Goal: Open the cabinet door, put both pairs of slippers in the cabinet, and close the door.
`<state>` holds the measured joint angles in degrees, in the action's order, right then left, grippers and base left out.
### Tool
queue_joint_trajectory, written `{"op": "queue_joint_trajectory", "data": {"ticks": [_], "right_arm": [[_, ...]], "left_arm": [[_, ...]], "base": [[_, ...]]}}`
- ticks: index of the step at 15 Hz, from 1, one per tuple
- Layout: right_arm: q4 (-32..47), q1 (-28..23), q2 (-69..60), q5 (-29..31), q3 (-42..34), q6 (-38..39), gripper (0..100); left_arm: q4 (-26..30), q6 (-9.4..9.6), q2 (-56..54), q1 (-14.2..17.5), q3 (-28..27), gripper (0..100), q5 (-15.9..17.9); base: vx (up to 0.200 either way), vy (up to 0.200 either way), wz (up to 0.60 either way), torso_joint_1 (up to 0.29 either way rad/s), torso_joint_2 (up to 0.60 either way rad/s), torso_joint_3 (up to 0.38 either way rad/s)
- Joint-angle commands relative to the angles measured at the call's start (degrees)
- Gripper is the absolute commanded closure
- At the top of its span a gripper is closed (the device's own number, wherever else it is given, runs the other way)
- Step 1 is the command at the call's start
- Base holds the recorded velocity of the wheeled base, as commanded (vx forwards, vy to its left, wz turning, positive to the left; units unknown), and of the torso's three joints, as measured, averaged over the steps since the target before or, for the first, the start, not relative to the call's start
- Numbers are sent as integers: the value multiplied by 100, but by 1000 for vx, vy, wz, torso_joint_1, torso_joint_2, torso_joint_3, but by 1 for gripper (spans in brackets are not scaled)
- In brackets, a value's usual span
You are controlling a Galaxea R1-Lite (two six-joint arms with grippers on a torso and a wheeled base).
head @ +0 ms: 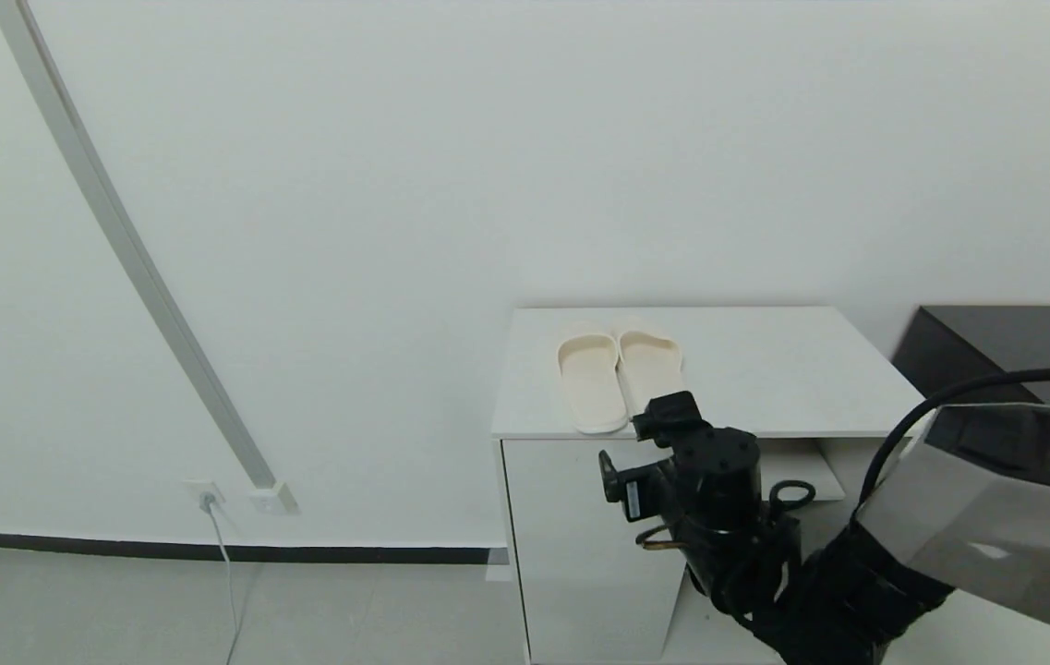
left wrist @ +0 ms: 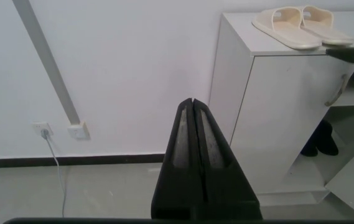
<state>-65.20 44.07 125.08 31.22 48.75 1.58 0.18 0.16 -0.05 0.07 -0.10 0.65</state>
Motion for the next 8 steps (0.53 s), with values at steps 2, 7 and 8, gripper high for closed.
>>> {"op": "queue_joint_trajectory", "data": {"ticks": [2, 7, 8], "right_arm": [[1264, -65, -335, -2, 1093, 334, 0], [3259, -74, -634, -72, 1849, 1107, 0], [3452, -65, -686, -72, 1857, 1160, 0]], "left_arm": [[-1, 2, 5, 1, 1, 100, -3], [-1, 2, 5, 1, 1, 100, -3], [-1, 2, 5, 1, 1, 100, -3]], "base": [[0, 0, 0, 0, 0, 0], [0, 0, 0, 0, 0, 0], [0, 0, 0, 0, 0, 0]]}}
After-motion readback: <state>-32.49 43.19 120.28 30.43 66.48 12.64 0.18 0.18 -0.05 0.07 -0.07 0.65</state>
